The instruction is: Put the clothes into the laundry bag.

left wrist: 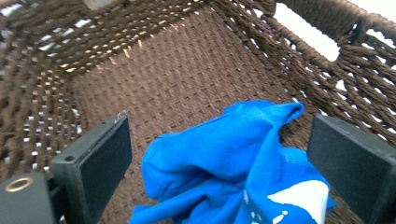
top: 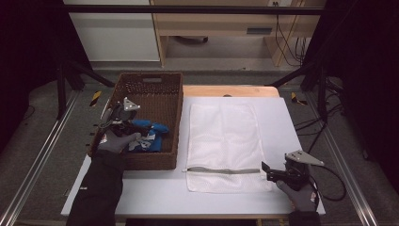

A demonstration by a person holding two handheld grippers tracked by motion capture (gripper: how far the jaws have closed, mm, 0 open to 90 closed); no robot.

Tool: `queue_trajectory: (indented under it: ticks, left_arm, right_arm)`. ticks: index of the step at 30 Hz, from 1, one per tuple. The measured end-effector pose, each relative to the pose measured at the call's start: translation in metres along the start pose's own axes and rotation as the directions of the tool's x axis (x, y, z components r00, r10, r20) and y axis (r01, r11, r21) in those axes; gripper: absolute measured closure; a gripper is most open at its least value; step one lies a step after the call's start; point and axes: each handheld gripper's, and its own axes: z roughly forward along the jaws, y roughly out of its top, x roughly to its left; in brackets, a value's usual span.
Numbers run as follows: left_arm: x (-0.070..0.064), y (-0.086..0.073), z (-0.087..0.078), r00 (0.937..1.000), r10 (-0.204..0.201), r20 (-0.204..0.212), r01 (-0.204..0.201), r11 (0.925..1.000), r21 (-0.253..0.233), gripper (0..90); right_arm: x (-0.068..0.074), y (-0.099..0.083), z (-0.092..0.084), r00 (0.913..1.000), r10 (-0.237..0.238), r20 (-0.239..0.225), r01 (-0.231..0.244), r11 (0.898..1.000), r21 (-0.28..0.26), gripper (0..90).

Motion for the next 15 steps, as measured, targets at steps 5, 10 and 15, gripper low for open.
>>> queue_trajectory:
  ticks: [5, 10, 15]
  left_arm:
    - [-0.004, 0.001, 0.004, 0.9984, 0.048, 0.030, -0.049, 0.9981, 0.037, 5.1]
    - [-0.004, 0.003, 0.015, 0.9983, 0.044, 0.037, -0.048, 0.9933, 0.105, 3.4]
    - [-0.005, -0.003, 0.034, 0.9983, 0.042, 0.041, -0.048, 0.9855, 0.162, 1.0]
  right_arm:
    - [0.000, 0.000, 0.000, 1.0000, 0.002, -0.001, -0.002, 1.000, 0.005, 3.8]
    - [0.001, 0.000, 0.001, 1.0000, 0.002, -0.007, -0.002, 1.000, 0.016, 3.5]
    - [0.001, -0.001, 0.003, 1.0000, -0.005, -0.005, 0.006, 1.000, 0.023, 3.2]
